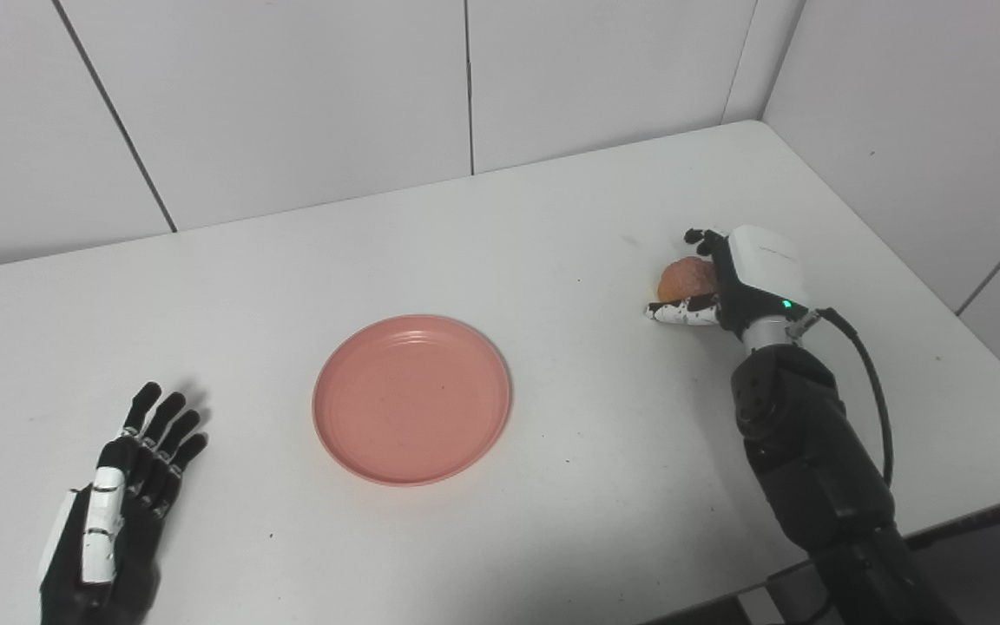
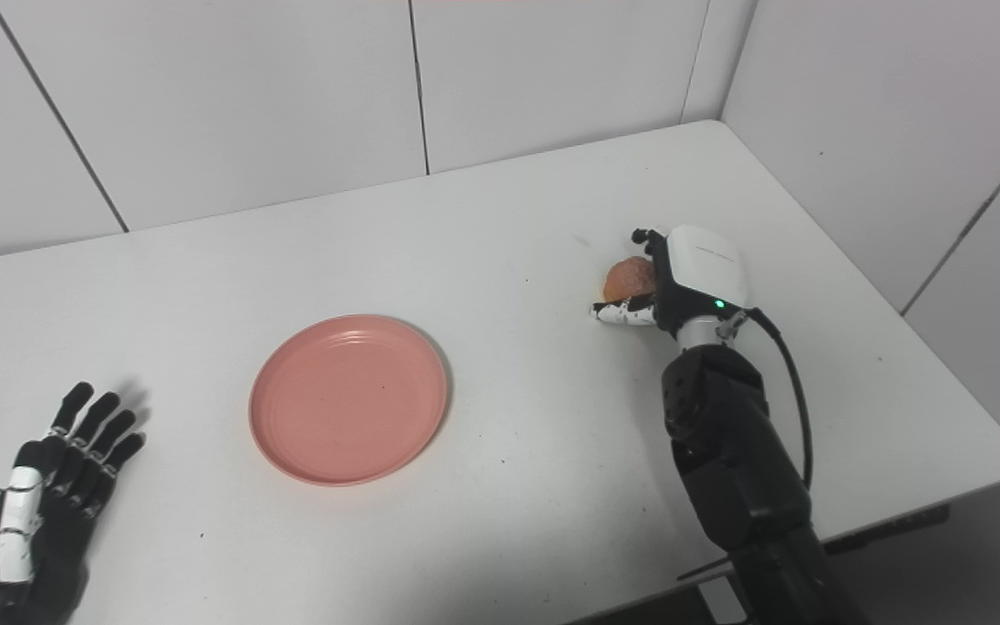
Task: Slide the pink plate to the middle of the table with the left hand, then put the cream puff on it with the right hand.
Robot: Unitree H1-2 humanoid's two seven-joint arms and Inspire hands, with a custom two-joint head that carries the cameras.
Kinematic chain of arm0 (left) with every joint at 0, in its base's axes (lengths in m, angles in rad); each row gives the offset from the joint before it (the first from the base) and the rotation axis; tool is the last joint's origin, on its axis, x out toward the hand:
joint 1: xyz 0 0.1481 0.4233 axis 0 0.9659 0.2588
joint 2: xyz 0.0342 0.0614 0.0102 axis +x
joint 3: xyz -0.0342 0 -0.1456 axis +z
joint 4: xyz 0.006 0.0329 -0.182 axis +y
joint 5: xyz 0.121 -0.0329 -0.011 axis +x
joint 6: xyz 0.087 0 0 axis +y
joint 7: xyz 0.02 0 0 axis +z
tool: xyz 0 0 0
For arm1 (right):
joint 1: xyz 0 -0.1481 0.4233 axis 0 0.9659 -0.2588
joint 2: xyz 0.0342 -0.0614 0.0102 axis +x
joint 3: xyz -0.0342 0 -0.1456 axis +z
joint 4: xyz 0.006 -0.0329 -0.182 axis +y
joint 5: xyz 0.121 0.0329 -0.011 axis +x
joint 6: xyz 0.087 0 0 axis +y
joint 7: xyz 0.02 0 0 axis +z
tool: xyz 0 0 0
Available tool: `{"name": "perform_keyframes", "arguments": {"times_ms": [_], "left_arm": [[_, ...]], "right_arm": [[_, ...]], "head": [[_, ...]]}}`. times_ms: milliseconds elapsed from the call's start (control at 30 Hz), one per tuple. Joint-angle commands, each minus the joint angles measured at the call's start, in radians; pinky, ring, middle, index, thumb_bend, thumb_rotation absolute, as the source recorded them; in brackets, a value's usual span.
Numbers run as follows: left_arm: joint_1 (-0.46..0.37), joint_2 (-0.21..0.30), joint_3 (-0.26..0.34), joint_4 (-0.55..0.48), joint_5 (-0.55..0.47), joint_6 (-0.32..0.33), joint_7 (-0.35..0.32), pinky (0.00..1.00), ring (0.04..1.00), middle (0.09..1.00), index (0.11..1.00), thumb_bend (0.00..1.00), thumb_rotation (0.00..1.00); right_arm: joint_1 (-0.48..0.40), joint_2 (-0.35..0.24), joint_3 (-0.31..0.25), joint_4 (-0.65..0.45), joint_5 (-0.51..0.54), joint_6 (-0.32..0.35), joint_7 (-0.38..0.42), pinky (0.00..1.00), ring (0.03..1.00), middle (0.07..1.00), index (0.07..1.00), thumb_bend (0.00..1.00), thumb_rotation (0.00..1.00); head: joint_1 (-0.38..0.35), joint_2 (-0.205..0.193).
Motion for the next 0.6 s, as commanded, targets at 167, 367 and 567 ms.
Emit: {"name": "perform_keyframes", "arguments": {"times_ms": [167,367,567], "left_arm": [[0.062,-0.002,-0.003,0.044,-0.017,0.015,-0.01,0.94,0.945,0.962,0.958,0.55,0.94],[0.062,-0.009,-0.004,0.032,-0.018,0.029,-0.003,0.92,0.936,0.954,0.949,0.55,0.93],[0.063,-0.016,-0.01,0.022,-0.011,0.038,0.006,0.92,0.937,0.954,0.949,0.53,0.96]], "right_arm": [[-0.007,-0.025,0.01,0.006,0.059,0.002,-0.035,0.25,0.342,0.439,0.543,0.59,0.17],[-0.003,-0.037,0.032,-0.003,0.086,-0.013,-0.068,0.28,0.365,0.443,0.495,0.51,0.14],[0.003,-0.043,0.039,-0.055,0.118,-0.022,-0.084,0.29,0.37,0.451,0.489,0.5,0.14]], "head": [[0.004,0.003],[0.012,-0.001],[0.031,-0.004]]}}
